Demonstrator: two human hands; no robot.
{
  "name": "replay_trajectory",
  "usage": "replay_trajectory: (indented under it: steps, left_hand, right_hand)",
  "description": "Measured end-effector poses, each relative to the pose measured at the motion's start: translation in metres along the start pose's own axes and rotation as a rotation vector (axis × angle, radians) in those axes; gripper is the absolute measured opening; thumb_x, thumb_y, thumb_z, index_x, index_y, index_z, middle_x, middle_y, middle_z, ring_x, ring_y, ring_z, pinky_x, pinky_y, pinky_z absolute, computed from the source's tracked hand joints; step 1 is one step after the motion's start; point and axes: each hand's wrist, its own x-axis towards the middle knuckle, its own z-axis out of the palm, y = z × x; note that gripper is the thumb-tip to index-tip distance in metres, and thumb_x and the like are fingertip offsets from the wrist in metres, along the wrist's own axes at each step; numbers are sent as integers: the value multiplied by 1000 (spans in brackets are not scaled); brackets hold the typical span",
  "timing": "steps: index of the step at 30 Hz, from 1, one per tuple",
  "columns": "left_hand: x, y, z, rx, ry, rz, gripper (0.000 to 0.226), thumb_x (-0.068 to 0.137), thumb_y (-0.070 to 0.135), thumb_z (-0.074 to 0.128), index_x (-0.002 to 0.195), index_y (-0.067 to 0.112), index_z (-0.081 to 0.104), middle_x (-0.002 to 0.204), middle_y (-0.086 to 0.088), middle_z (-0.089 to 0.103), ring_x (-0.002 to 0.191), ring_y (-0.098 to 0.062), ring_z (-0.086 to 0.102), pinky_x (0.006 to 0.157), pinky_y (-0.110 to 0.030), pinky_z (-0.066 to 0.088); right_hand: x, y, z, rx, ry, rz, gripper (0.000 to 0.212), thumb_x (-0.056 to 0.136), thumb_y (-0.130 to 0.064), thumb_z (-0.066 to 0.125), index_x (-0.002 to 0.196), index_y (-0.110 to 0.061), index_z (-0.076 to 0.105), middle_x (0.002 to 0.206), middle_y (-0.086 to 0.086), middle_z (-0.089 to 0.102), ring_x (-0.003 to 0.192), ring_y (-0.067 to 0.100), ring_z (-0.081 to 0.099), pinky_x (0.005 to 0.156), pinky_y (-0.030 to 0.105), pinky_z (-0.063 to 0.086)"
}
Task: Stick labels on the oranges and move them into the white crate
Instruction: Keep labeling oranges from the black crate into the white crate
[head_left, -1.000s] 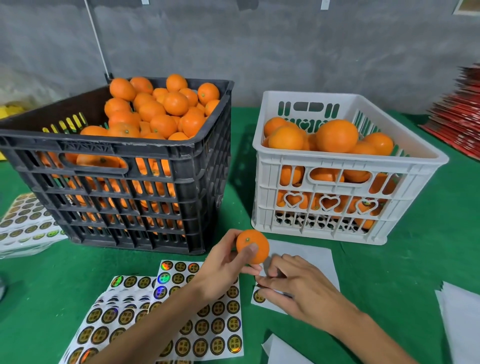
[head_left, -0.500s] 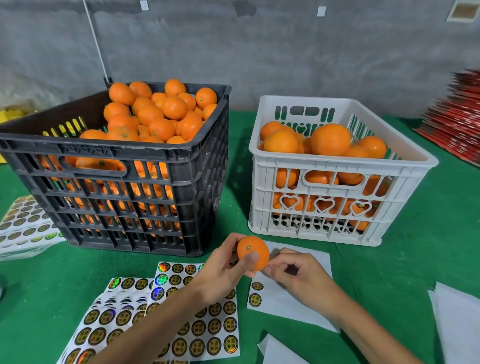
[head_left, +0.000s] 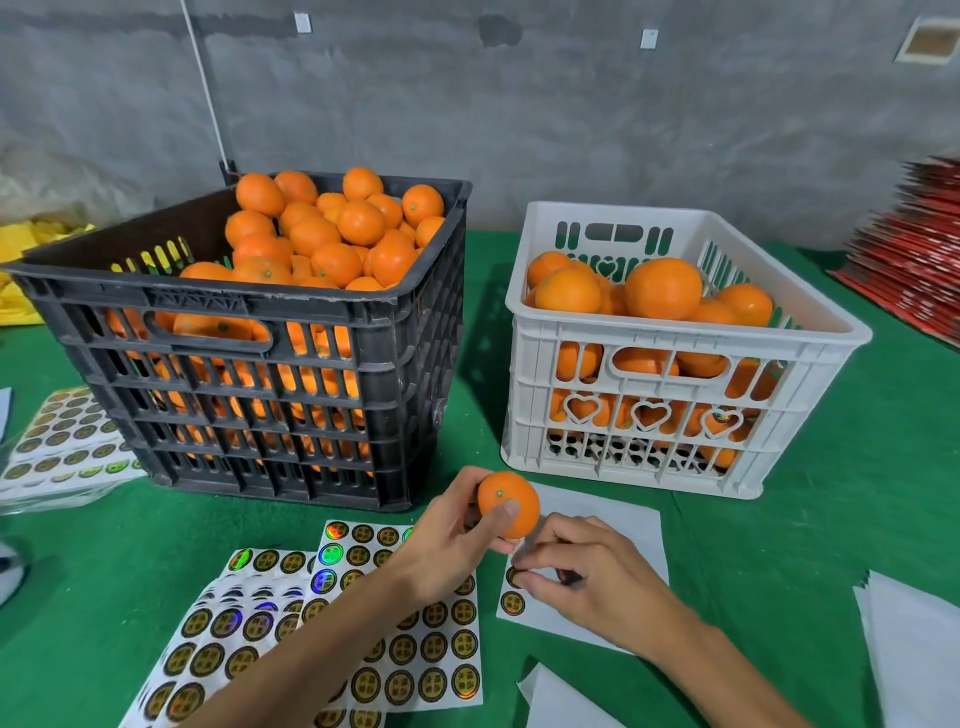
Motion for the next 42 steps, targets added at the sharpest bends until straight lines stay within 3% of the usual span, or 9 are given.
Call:
replay_trajectory:
  steps: [3, 6, 15, 21, 27, 34, 37, 42]
  left_hand:
    - [1, -1, 0, -1, -1, 0, 47, 91, 73, 60, 124, 40, 54, 112, 8, 71, 98, -20, 77, 101, -49, 54]
    - [1, -2, 0, -3, 0, 1, 49, 91, 73, 60, 125, 39, 54, 113, 7, 71, 99, -20, 76, 100, -50, 55]
    - [1, -2, 0, -27, -5, 6, 53, 92, 73, 58, 128, 33, 53, 113, 5, 71, 98, -20, 77, 99, -51, 55]
    - [1, -3, 0, -65, 9, 15, 53, 93, 72, 57, 130, 33, 53, 114, -1, 70, 98, -23, 77, 97, -48, 58]
    - [2, -4, -1, -85, 20, 17, 49, 91, 74, 59, 126, 38, 54, 116, -3, 69, 98, -24, 77, 93, -37, 60]
    - [3, -5, 0, -37, 7, 13, 50, 94, 72, 58, 129, 36, 52, 113, 4, 69, 99, -23, 76, 96, -47, 59]
    - [2, -7, 0, 12, -4, 14, 51, 95, 71, 56, 132, 37, 50, 114, 8, 69, 102, -21, 75, 99, -51, 57]
    - [1, -6, 0, 57, -13, 20, 52, 95, 73, 54, 133, 38, 49, 114, 7, 67, 107, -23, 70, 101, -54, 54]
  right_hand:
    - [0, -2, -2, -40, -31, 11, 40, 92, -65, 63, 118, -37, 76, 102, -24, 58, 80, -2, 43, 85, 21, 42]
    - [-1, -3, -3, -55, -84, 26, 57, 86, -78, 58, 123, -38, 73, 104, -30, 50, 89, -3, 40, 85, 9, 33]
    - [1, -5, -3, -75, -81, -34, 29, 95, -53, 64, 111, -33, 79, 104, -18, 61, 84, -1, 40, 83, 12, 30]
    - [-3, -3, -3, -35, -136, 37, 59, 88, -76, 56, 126, -34, 72, 112, -23, 53, 95, 2, 43, 87, 13, 35]
    - [-2, 0, 3, -21, -106, 61, 44, 91, -67, 60, 122, -38, 74, 109, -24, 54, 93, 5, 46, 86, 21, 40]
    - [1, 1, 7, 335, -23, 152, 22, 91, -49, 73, 105, -35, 80, 95, -12, 62, 61, 9, 46, 64, 15, 35]
    - [2, 1, 5, 424, -41, 199, 13, 91, -41, 77, 102, -34, 80, 98, -11, 65, 59, 6, 42, 58, 17, 35]
    - [4, 0, 5, 547, -50, 285, 8, 90, -32, 79, 97, -30, 81, 97, -9, 65, 63, 5, 40, 61, 20, 37]
